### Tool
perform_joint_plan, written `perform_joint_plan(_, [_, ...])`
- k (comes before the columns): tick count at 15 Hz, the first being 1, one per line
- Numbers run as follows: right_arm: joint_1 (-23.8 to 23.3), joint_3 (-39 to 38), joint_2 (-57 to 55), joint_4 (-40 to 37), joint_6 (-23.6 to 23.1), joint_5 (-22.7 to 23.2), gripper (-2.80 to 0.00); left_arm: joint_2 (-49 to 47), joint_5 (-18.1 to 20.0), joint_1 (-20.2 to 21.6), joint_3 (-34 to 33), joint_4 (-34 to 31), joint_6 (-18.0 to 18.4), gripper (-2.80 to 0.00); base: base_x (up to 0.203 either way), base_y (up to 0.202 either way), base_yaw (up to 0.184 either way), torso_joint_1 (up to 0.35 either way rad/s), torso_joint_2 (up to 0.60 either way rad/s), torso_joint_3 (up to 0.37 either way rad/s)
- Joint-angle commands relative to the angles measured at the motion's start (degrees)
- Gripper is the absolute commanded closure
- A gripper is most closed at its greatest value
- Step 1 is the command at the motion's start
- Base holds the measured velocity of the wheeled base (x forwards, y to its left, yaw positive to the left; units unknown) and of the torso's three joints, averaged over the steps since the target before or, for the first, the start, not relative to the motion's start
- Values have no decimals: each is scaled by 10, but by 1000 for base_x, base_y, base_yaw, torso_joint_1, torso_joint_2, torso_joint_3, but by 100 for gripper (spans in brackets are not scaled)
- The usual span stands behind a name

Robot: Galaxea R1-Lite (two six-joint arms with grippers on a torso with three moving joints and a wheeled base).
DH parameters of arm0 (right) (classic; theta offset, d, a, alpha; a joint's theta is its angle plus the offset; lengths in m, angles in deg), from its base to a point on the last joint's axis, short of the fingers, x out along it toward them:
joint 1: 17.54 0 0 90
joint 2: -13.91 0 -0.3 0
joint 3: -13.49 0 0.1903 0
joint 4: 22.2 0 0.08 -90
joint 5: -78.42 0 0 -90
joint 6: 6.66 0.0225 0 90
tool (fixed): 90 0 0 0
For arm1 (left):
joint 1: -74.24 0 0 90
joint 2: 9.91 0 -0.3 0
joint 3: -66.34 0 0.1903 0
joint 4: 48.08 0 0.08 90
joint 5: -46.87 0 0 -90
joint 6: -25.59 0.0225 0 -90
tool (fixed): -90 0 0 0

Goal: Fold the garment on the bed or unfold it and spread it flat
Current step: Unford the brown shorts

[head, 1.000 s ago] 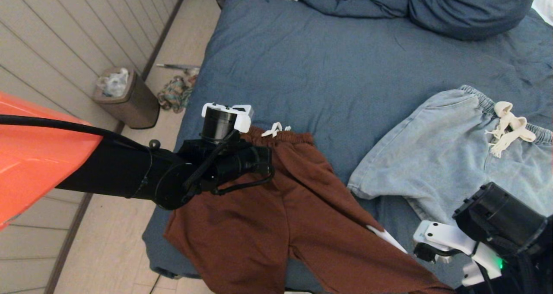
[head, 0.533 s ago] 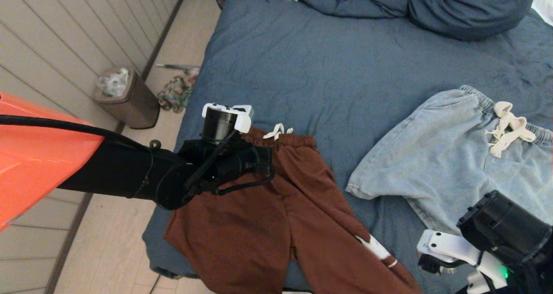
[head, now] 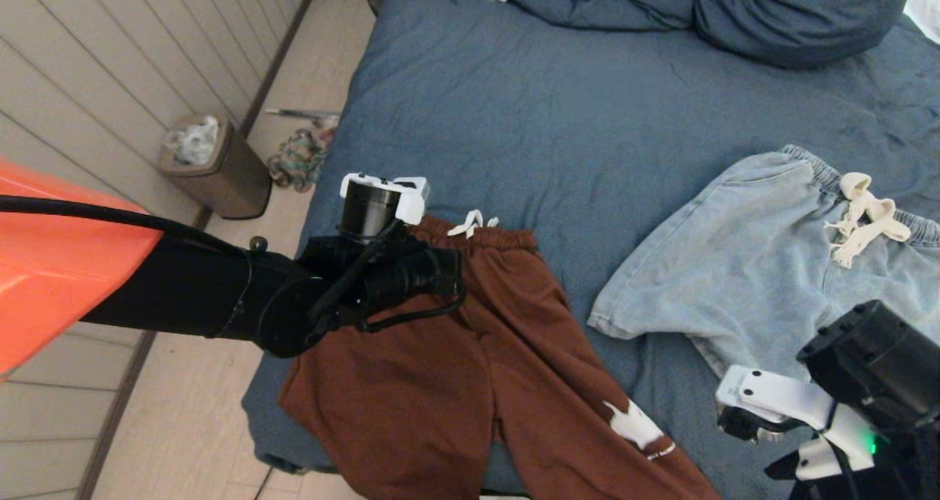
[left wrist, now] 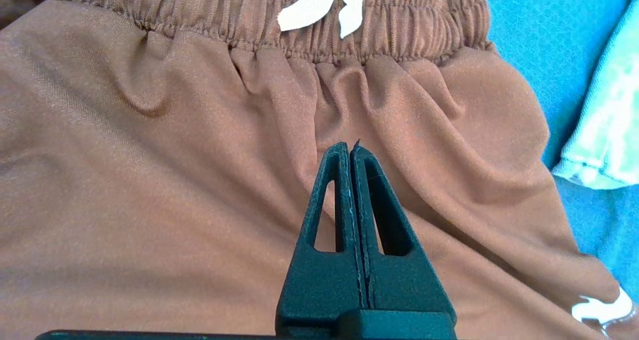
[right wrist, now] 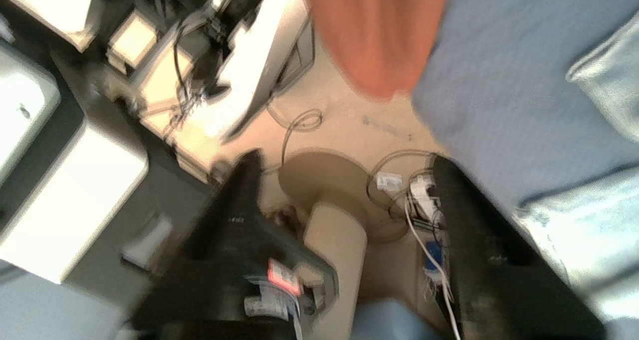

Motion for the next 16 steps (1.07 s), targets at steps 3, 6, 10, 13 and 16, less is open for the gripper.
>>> perform_joint_plan(3, [-3,7,-6,114,52,2,0,39,24,0,-5,-28,-4,0,0,0,0,0,0,0])
perform_joint_plan(6, [-4,28,21,131,102,1,0,133,31,18,-69,-43,-9,0,0,0,0,0,0,0])
perform_joint_plan(10, [-4,53,134,131,189,0,0,336,38,100,-176,-79,-6,0,0,0,0,0,0,0])
perform_joint_plan(13, [-4,40,274,115,217,-2,0,556,37,166,-207,-213,15,0,0,0,0,0,0,0])
perform_joint_plan(16, [-36,46,438,12,227,-26,0,784,27,222,-213,-397,48,0,0,0,0,0,0,0])
